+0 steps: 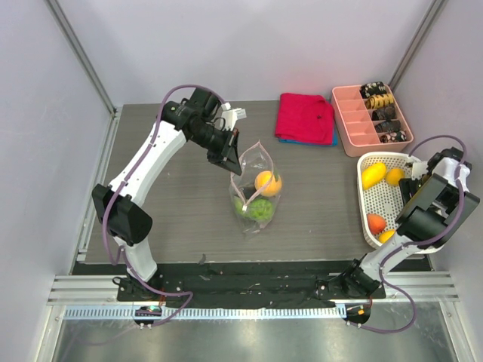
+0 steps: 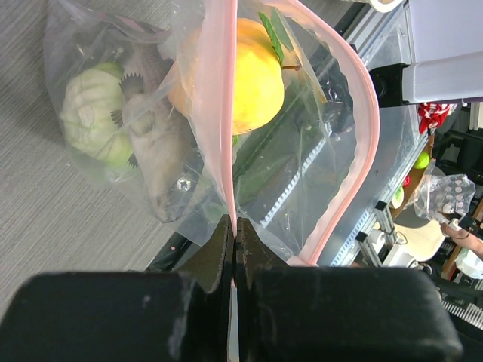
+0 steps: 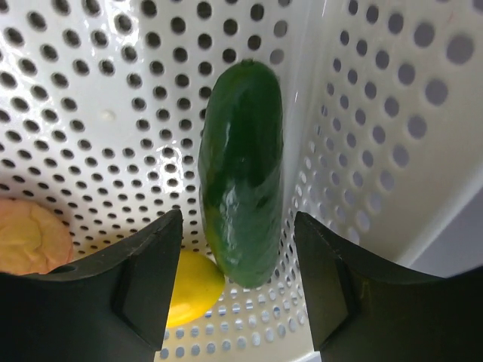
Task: Place the food in the zip-top bag and seal the zipper
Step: Pick up the fake vegetable from the bin, then place the fake vegetable in the zipper food storage bag.
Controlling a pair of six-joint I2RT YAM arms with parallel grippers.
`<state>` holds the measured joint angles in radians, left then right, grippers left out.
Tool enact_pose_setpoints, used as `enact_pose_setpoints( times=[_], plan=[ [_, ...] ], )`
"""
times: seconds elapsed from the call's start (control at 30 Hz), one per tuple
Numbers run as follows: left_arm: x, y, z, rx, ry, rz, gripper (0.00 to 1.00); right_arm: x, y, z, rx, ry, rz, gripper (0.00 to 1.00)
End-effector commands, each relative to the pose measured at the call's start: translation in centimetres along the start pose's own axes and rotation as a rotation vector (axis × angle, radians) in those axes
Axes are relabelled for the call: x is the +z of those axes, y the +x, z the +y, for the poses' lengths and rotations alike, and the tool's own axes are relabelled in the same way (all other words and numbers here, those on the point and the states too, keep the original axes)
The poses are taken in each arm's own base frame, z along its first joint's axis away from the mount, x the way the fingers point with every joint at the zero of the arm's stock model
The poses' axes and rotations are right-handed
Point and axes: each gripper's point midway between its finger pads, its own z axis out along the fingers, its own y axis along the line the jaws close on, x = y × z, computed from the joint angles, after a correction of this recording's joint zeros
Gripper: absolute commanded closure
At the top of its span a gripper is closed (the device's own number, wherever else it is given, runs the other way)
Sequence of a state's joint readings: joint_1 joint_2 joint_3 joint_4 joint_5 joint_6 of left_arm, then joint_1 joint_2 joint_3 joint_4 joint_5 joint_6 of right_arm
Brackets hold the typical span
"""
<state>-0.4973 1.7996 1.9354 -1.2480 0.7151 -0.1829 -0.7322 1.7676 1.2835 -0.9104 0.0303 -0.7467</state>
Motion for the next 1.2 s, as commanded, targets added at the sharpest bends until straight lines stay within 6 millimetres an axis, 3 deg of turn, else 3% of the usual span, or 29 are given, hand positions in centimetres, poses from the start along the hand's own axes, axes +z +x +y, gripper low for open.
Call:
enact_pose_setpoints(
  times=[0.0,0.1,0.17,0.27,0.33,0.37,0.4,0.43,0.47,0.53,0.57,0.6,0.63,0.67,0.8,0.83,0.9,0.93,0.97,1.0,1.03,1.07,1.1,1.17],
  plan=[
    [-0.8,-0.8,-0.6,0.047,-0.006,-0.047,1.00,0.3,-2.0,-2.0,0.011,0.061,-0.045,0.34],
    [-0.7,-0.9,-0.4,0.044,-0.008,-0.047,1.00,2.3,-1.9,-1.5,0.007,0.044,-0.032,0.37],
    [-0.6,-1.0,-0.5,0.037,-0.005,-0.046,1.00,3.5,-1.3,-0.1,-0.008,0.012,0.001,0.39],
    [-0.6,-1.0,-0.4,0.039,-0.010,-0.045,1.00,4.0,-1.5,1.4,-0.008,-0.027,-0.008,0.44],
    [-0.6,-0.7,-0.4,0.041,-0.013,-0.041,1.00,3.3,-2.0,2.3,0.003,-0.074,-0.032,0.54],
    [-0.7,-0.6,-0.3,0.042,-0.015,-0.039,1.00,2.4,-3.2,2.5,0.009,-0.102,-0.075,0.60],
    [-0.7,-0.6,-0.2,0.042,-0.020,-0.038,1.00,1.6,-3.3,2.9,0.016,-0.127,-0.079,0.73],
    [-0.8,-0.5,-0.3,0.042,-0.019,-0.036,1.00,0.8,-3.9,3.0,0.018,-0.140,-0.105,0.79],
    [-0.7,-0.5,-0.2,0.041,-0.019,-0.033,1.00,-1.1,-5.4,2.5,0.014,-0.128,-0.162,0.83],
    [-0.7,-0.5,-0.2,0.037,-0.017,-0.035,1.00,-3.3,-6.9,3.5,0.016,-0.187,-0.228,0.96],
    [-0.6,-0.5,-0.2,0.038,-0.018,-0.036,1.00,-5.9,-8.7,3.0,0.007,-0.181,-0.303,0.99],
    [-0.6,-0.6,-0.2,0.037,-0.019,-0.037,1.00,-7.6,-9.8,4.6,0.005,-0.264,-0.359,0.99],
    [-0.8,-0.7,-0.2,0.042,-0.022,-0.044,1.00,-9.1,-10.8,4.9,0.005,-0.283,-0.405,0.99],
    [-0.7,-0.8,-0.2,0.042,-0.021,-0.043,1.00,-12.0,-12.7,4.9,-0.016,-0.284,-0.495,0.99],
    [-0.6,-0.9,-0.2,0.040,-0.019,-0.044,1.00,-20.6,-16.6,9.4,-0.082,-0.412,-0.728,0.99],
    [-0.6,-0.9,-0.2,0.040,-0.019,-0.044,1.00,-22.9,-17.5,12.5,-0.098,-0.508,-0.776,0.99],
    [-0.7,-1.0,-0.3,0.037,-0.015,-0.048,1.00,-28.3,-18.4,15.5,-0.136,-0.582,-0.911,0.99],
    [-0.6,-1.0,-0.4,0.033,-0.014,-0.049,1.00,-30.8,-18.6,17.9,-0.175,-0.637,-0.969,0.99],
    [-0.7,-1.1,-0.5,0.037,-0.011,-0.055,1.00,-32.1,-18.2,20.4,-0.092,-0.764,-0.956,0.99],
    [-0.7,-1.1,-0.5,0.035,-0.011,-0.056,1.00,-34.9,-19.6,21.1,-0.145,-0.765,-1.092,0.99],
    [-0.7,-1.1,-0.5,0.034,-0.008,-0.056,1.00,-38.7,-18.1,22.7,-0.162,-0.794,-1.186,0.99],
    [-0.8,-1.1,-0.8,0.033,0.001,-0.054,1.00,-38.7,-17.5,25.8,-0.114,-0.924,-1.142,0.99],
    [-0.8,-1.1,-0.8,0.034,0.003,-0.055,1.00,-41.9,-17.4,26.8,-0.173,-0.948,-1.269,0.99],
    [-0.8,-1.1,-1.0,0.033,0.009,-0.055,1.00,-44.1,-15.5,30.4,-0.211,-1.054,-1.296,0.99]
  ],
)
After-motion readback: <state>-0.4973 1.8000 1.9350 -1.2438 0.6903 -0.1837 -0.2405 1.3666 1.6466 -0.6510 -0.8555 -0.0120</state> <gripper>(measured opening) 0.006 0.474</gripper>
